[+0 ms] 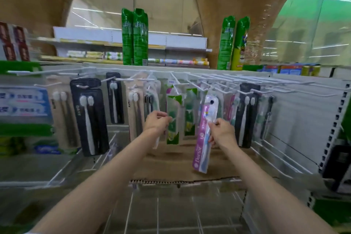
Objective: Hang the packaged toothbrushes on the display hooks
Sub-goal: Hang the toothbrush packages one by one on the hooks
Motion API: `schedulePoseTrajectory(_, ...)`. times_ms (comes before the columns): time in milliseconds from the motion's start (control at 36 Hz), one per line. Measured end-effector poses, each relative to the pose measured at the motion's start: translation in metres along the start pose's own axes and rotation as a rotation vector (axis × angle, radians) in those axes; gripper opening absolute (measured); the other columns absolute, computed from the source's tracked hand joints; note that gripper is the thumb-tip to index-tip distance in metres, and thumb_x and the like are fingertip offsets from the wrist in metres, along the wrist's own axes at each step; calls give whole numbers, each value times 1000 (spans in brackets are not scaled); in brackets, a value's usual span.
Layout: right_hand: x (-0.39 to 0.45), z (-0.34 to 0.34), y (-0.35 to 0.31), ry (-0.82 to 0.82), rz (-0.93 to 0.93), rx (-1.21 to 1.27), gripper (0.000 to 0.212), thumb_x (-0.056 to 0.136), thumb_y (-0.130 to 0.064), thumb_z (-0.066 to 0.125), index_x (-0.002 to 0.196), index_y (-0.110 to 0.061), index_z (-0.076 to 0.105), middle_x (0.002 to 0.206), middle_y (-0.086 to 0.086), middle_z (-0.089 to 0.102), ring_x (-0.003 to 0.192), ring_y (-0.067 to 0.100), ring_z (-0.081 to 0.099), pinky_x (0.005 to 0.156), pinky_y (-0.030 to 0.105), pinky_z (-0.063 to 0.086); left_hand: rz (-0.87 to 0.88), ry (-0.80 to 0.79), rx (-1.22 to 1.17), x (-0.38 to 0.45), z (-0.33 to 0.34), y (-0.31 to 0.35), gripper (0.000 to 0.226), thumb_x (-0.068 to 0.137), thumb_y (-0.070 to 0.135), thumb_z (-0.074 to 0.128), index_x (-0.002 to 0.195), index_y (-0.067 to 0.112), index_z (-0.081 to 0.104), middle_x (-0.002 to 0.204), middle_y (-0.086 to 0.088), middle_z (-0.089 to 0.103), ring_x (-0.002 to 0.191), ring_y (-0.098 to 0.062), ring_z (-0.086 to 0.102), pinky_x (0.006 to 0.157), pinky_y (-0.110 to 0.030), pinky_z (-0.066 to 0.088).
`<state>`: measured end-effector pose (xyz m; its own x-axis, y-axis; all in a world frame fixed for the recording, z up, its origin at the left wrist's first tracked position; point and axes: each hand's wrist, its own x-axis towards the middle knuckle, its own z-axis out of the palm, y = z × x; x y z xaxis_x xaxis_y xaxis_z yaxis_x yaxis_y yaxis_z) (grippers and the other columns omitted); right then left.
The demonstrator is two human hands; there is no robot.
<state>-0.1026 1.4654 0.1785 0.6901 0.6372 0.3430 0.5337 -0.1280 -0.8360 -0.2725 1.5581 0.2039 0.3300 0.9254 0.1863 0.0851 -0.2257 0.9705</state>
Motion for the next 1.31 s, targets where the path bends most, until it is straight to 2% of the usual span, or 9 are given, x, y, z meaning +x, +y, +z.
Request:
schedulePoseTrajectory(111, 3, -8, 10, 23, -17, 33, 34, 96, -25, 51, 65, -14, 39, 57, 6, 56, 29, 3, 52, 29, 16, 37, 20, -38, 17, -3, 18, 0, 4, 90, 8, 56, 90, 9, 60, 78, -3, 59, 70, -10, 55, 56, -19, 45)
schedulePoseTrajectory(194, 8, -19, 21, 13, -42, 48, 35, 96, -24, 50, 67, -13, 35, 55, 6, 53, 35, 6, 57, 31, 18, 38, 17, -55, -35, -3, 35, 2, 14, 91, 5, 53, 79, 12, 55, 71, -2, 57, 62, -9, 54, 52, -16, 45)
schedulePoseTrajectory(583, 33, -69, 25, -85, -181, 119, 17, 99, -22, 43, 91, -8, 50, 65, 7, 56, 40, 5, 55, 42, 19, 47, 106, -80, 6, -4, 102, 12, 14, 91, 4, 52, 82, 15, 56, 81, -3, 63, 73, -13, 59, 64, -21, 48)
schedulePoseTrajectory(694, 43, -60, 17, -171, -257, -62, 28, 99, -27, 41, 73, -17, 41, 71, 7, 54, 64, 24, 58, 64, 39, 48, 151, 37, 14, -2, 99, 7, 17, 88, 7, 56, 75, 16, 58, 75, -3, 63, 72, -17, 59, 63, -25, 48)
schedulePoseTrajectory(833, 51, -50, 18, -126, -292, -142, 30, 99, -28, 42, 72, -14, 40, 82, 17, 58, 78, 33, 60, 67, 37, 45, 231, 306, 8, -2, 82, 4, 20, 85, 11, 58, 66, 18, 55, 68, -1, 56, 69, -16, 52, 72, -32, 46)
schedulePoseTrajectory(972, 45, -43, 23, -20, -345, -81, 31, 92, -36, 55, 107, -10, 45, 100, 2, 51, 91, 18, 52, 76, 33, 45, 195, 488, -47, 4, 60, 2, 13, 85, 19, 62, 87, 13, 50, 105, -5, 44, 93, -24, 53, 87, -38, 49)
schedulePoseTrajectory(1056, 41, -39, 24, 40, -425, -36, 23, 91, -26, 58, 94, -10, 43, 88, 5, 49, 77, 18, 48, 63, 27, 36, 158, 503, -46, 7, 55, 0, 22, 86, 16, 61, 100, 12, 44, 110, -3, 37, 98, -22, 49, 92, -36, 46)
schedulePoseTrajectory(1194, 34, -25, 10, -155, -512, -9, 9, 94, -19, 53, 93, -11, 55, 86, 3, 60, 81, 17, 57, 75, 28, 46, 87, 314, -123, 10, 53, -1, 43, 86, 20, 62, 122, 14, 37, 123, -9, 45, 107, -22, 49, 86, -31, 42)
schedulePoseTrajectory(1306, 27, -10, -4, -289, -478, 49, 20, 99, -18, 44, 110, -8, 58, 89, 5, 63, 57, 6, 61, 57, 24, 52, 45, 150, -180, 8, 58, 5, 46, 89, 15, 59, 130, 9, 38, 111, -2, 50, 94, -14, 50, 72, -25, 38)
